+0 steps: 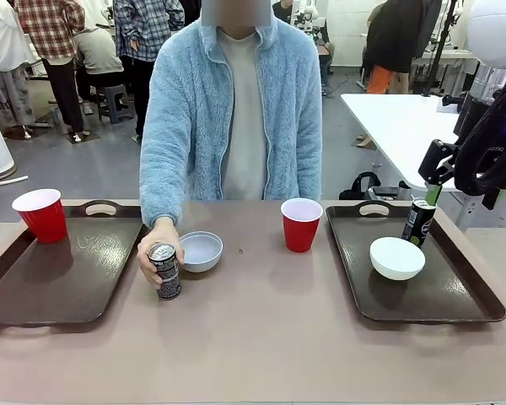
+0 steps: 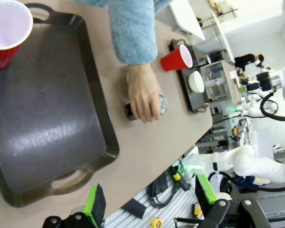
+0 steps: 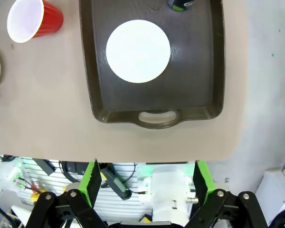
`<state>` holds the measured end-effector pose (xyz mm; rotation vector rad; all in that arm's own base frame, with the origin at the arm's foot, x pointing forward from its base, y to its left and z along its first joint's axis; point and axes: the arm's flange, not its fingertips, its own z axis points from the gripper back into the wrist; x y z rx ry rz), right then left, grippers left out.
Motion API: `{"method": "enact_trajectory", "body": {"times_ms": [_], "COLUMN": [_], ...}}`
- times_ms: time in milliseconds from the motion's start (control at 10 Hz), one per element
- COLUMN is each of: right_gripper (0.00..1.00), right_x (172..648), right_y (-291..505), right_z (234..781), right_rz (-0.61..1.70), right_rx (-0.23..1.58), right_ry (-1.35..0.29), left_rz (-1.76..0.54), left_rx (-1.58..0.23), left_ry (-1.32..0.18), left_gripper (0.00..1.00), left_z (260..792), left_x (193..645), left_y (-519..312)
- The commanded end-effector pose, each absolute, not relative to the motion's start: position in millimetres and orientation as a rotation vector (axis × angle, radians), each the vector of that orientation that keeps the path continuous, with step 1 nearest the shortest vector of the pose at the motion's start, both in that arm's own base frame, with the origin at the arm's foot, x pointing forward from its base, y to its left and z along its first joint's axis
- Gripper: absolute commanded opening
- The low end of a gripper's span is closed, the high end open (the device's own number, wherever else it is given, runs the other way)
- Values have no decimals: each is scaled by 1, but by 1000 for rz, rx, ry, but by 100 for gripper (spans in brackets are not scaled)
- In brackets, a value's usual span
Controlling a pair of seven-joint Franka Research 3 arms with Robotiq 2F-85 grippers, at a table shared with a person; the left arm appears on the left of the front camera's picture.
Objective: Prepare tableware on both trays.
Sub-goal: Pick up a Picnic Bowl from the table and place it on a Handle tray.
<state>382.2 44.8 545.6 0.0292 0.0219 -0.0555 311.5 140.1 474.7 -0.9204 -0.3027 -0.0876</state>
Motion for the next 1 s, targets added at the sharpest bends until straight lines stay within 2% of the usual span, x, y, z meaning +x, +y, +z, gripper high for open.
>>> {"method": "enact_trajectory", "body": {"times_ms": [0, 300, 500, 700, 900], "right_gripper": [100, 100, 100, 100, 100], "right_x": [382, 345, 327, 301, 283], "right_y": [45, -45, -112, -158, -179], "right_z": [546, 561, 556, 546, 530], "right_rz": [-56, -79, -54, 43, 136], "right_rx": [29, 354, 601, 835, 1047], "right_ry": [22, 45, 105, 124, 46], "left_rz": [-61, -102, -168, -211, -249], "left_rx": [-849, -617, -467, -355, -252], "left_ry": [-261, -93, 17, 33, 24], "left_gripper": [100, 100, 100, 100, 100], "left_z": [489, 522, 526, 529, 525], "left_x": [325, 353, 369, 378, 388], "left_y": [137, 99, 55, 19, -22]}}
